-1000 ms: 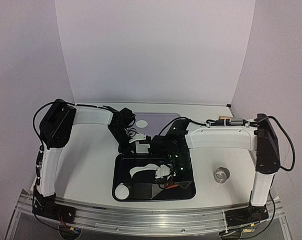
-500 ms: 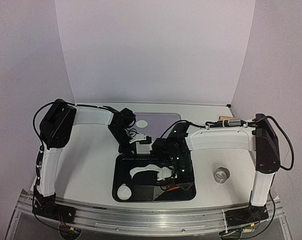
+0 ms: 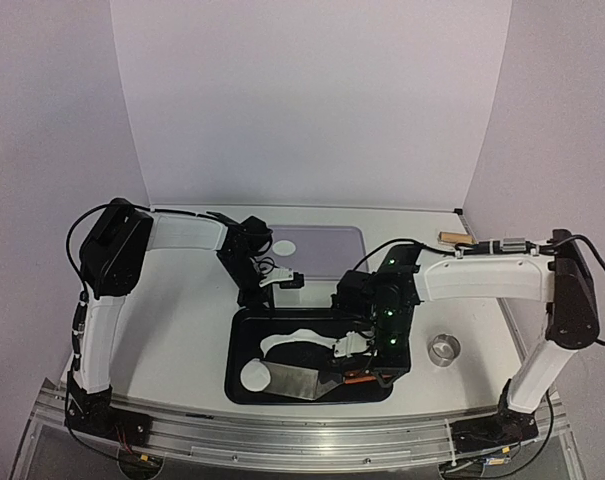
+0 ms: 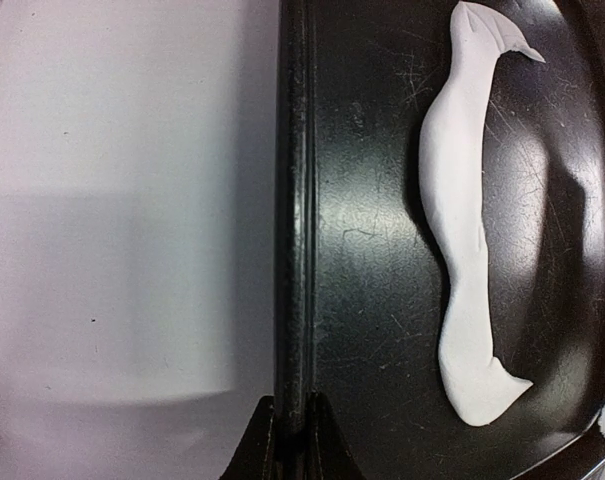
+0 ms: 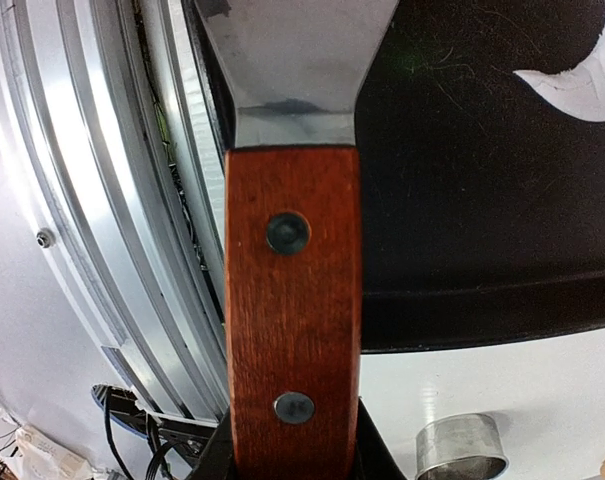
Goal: Roll out the dumpling wrappers from the dough
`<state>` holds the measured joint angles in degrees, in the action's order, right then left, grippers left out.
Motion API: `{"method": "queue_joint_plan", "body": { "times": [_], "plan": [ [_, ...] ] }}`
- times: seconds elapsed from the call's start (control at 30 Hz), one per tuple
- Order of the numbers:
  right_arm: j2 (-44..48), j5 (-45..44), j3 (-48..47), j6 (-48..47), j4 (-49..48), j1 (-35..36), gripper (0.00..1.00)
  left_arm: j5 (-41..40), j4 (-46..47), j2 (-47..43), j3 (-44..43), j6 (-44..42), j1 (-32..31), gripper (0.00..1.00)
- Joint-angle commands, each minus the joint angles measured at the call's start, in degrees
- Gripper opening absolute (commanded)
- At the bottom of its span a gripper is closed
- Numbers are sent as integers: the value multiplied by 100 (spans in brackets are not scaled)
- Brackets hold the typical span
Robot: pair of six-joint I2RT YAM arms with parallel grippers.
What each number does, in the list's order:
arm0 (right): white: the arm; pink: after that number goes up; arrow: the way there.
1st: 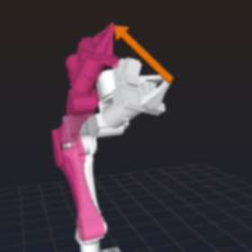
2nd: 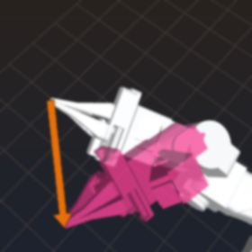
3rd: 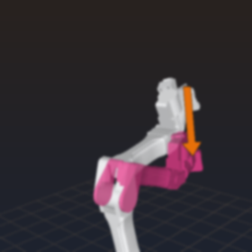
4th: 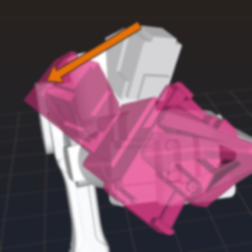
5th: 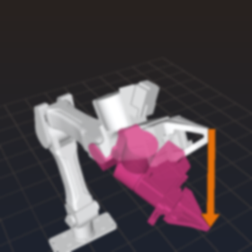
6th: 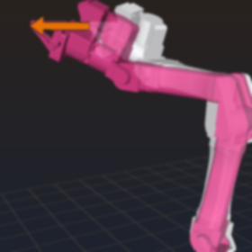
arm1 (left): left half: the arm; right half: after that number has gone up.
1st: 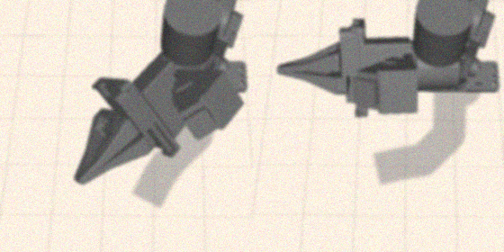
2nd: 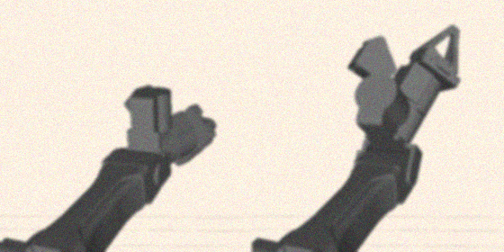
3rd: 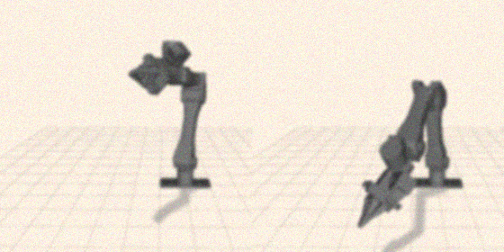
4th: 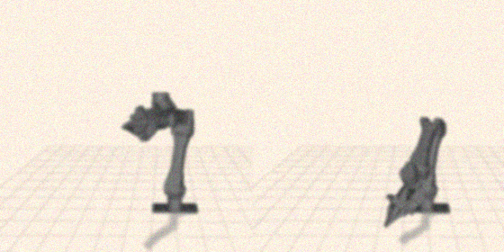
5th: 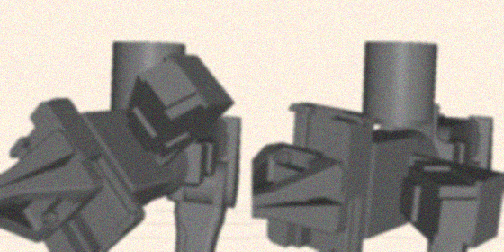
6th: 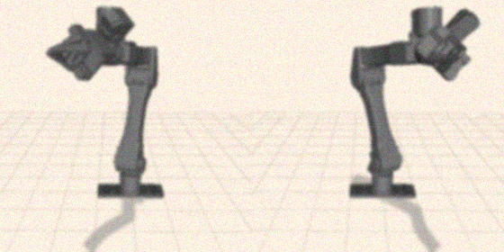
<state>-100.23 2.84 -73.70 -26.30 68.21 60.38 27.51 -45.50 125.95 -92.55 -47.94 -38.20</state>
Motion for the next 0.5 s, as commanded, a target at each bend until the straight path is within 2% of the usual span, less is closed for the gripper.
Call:
{"method": "queue_joint_plan", "body": {
  "times": [0.0,0.23,0.47],
  "plan": [
    [602,145,155,25,-32,-21,0,-146,264,-17,-266,-190,22,0],
    [1301,-206,538,-130,296,-399,0,-54,224,31,-332,-195,23,0],
    [1855,-454,750,-350,633,-1108,0,108,125,121,-455,-227,-24,0]
  ]
}}
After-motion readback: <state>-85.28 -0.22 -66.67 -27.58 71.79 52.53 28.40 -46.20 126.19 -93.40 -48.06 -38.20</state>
